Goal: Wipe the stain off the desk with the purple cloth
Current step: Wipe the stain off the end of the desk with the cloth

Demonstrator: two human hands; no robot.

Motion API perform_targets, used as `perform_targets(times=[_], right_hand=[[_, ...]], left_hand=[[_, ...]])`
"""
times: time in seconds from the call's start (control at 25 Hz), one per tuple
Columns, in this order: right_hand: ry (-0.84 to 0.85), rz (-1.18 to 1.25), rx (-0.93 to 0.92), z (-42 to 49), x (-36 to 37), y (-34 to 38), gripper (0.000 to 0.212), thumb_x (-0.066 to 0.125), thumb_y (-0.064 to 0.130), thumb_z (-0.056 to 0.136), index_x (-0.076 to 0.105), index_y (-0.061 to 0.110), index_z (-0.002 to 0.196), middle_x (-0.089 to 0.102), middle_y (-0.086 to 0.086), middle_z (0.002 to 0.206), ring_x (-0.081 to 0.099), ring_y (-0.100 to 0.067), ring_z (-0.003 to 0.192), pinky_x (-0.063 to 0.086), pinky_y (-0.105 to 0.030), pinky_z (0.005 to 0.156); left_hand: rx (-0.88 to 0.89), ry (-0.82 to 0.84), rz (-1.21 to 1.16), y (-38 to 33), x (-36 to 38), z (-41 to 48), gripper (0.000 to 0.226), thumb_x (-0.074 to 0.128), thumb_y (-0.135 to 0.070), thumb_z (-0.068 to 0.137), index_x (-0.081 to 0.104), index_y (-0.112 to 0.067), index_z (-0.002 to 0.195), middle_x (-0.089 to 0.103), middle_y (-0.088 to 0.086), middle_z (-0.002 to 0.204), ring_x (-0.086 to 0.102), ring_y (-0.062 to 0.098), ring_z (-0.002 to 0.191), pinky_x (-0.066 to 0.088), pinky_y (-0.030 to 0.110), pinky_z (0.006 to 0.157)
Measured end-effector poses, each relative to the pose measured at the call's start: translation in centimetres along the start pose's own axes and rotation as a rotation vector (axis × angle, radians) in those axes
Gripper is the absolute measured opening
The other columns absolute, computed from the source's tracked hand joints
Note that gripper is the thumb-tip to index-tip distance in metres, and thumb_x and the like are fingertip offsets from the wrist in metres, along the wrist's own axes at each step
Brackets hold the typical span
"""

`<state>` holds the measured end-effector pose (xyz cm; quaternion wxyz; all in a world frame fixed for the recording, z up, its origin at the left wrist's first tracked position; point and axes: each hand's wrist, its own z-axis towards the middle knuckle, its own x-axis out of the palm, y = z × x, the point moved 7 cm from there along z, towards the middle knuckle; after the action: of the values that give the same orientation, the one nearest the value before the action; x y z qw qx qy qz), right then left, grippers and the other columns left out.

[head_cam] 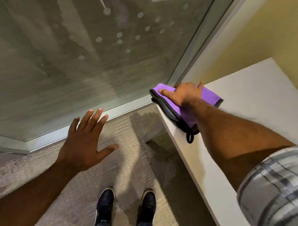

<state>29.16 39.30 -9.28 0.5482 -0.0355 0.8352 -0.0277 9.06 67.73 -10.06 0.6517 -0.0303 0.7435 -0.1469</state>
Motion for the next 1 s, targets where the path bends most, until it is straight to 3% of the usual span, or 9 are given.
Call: perform_targets(times=[0.12, 0.32, 0.44, 0.52, 0.6, 0.68, 0.8, 0.88, 1.0], right_hand=[[0.135, -0.049, 0.028, 0.8, -0.1, -0.1, 0.1, 0.026, 0.096, 0.066, 0.066, 0.021, 0.118, 0.065, -0.01, 0.127, 0.055, -0.032, 0.12, 0.017, -0.064, 0.112], [0.211, -0.122, -0.077, -1.5, -0.1, 3.3, 0.096, 0.029, 0.098, 0.061, 0.066, 0.026, 0.113, 0.067, -0.005, 0.122, 0.058, -0.03, 0.107, 0.033, -0.056, 0.104], [0.157, -0.135, -0.209, -4.2, 0.7, 6.0, 0.079, 0.049, 0.09, 0.062, 0.064, 0.025, 0.105, 0.066, -0.004, 0.102, 0.057, -0.028, 0.101, 0.029, -0.06, 0.105], [0.008, -0.147, -0.335, -6.2, 1.9, 6.9, 0.064, 0.066, 0.066, 0.067, 0.059, 0.027, 0.118, 0.063, -0.005, 0.114, 0.052, -0.031, 0.114, 0.021, -0.068, 0.106], [-0.109, -0.134, -0.411, -8.7, 3.2, 6.9, 0.062, 0.072, 0.04, 0.072, 0.054, 0.032, 0.13, 0.051, -0.008, 0.136, 0.037, -0.035, 0.133, 0.015, -0.075, 0.106], [-0.164, -0.158, -0.45, -11.1, 4.5, 6.8, 0.053, 0.067, 0.029, 0.083, 0.054, 0.033, 0.135, 0.027, -0.01, 0.158, 0.013, -0.039, 0.147, 0.008, -0.077, 0.107], [-0.2, -0.226, -0.475, -14.7, 6.7, 5.7, 0.049, 0.056, 0.022, 0.096, 0.046, 0.027, 0.144, -0.001, -0.006, 0.166, -0.016, -0.037, 0.149, -0.002, -0.076, 0.11], [-0.231, -0.23, -0.456, -17.3, 8.6, 3.7, 0.054, 0.061, 0.02, 0.095, 0.043, 0.026, 0.146, -0.011, -0.006, 0.165, -0.023, -0.035, 0.146, -0.004, -0.074, 0.111], [-0.298, -0.217, -0.381, -21.3, 11.5, 0.2, 0.067, 0.073, 0.017, 0.085, 0.045, 0.027, 0.145, -0.022, -0.004, 0.163, -0.018, -0.036, 0.149, 0.002, -0.073, 0.11]], left_hand=[[-0.029, 0.003, 0.001, 1.1, 0.2, -1.1, 0.092, 0.031, -0.082, 0.083, 0.024, -0.02, 0.151, 0.014, 0.003, 0.164, 0.007, 0.024, 0.152, 0.012, 0.054, 0.12], [-0.033, 0.035, 0.003, 1.7, 1.1, -2.9, 0.093, 0.027, -0.082, 0.083, 0.022, -0.019, 0.153, 0.01, 0.003, 0.165, 0.004, 0.023, 0.152, 0.012, 0.055, 0.12], [-0.011, 0.037, 0.009, 1.4, 1.2, -3.0, 0.094, 0.03, -0.081, 0.083, 0.025, -0.017, 0.153, 0.012, 0.004, 0.165, 0.007, 0.023, 0.152, 0.012, 0.055, 0.119], [0.004, 0.037, 0.021, 1.0, 0.9, -2.8, 0.095, 0.029, -0.081, 0.083, 0.027, -0.016, 0.152, 0.015, 0.004, 0.164, 0.01, 0.024, 0.151, 0.014, 0.056, 0.119], [0.019, 0.038, 0.036, 0.7, 0.4, -2.5, 0.094, 0.029, -0.081, 0.082, 0.028, -0.017, 0.15, 0.018, 0.005, 0.163, 0.013, 0.025, 0.151, 0.017, 0.057, 0.118], [0.046, 0.038, 0.049, 0.3, -0.1, -2.4, 0.093, 0.031, -0.081, 0.081, 0.03, -0.017, 0.148, 0.021, 0.006, 0.163, 0.017, 0.026, 0.15, 0.019, 0.058, 0.117], [0.098, 0.026, 0.07, -0.3, -0.9, -2.5, 0.093, 0.034, -0.081, 0.08, 0.033, -0.017, 0.147, 0.027, 0.006, 0.161, 0.022, 0.026, 0.149, 0.02, 0.056, 0.116], [0.125, 0.03, 0.088, -0.7, -1.3, -2.5, 0.094, 0.034, -0.082, 0.079, 0.038, -0.015, 0.146, 0.032, 0.008, 0.159, 0.027, 0.027, 0.147, 0.022, 0.056, 0.114], [0.166, 0.042, 0.102, -2.1, -1.6, -2.4, 0.092, 0.037, -0.08, 0.08, 0.043, -0.013, 0.144, 0.034, 0.01, 0.157, 0.03, 0.027, 0.146, 0.025, 0.056, 0.113]])
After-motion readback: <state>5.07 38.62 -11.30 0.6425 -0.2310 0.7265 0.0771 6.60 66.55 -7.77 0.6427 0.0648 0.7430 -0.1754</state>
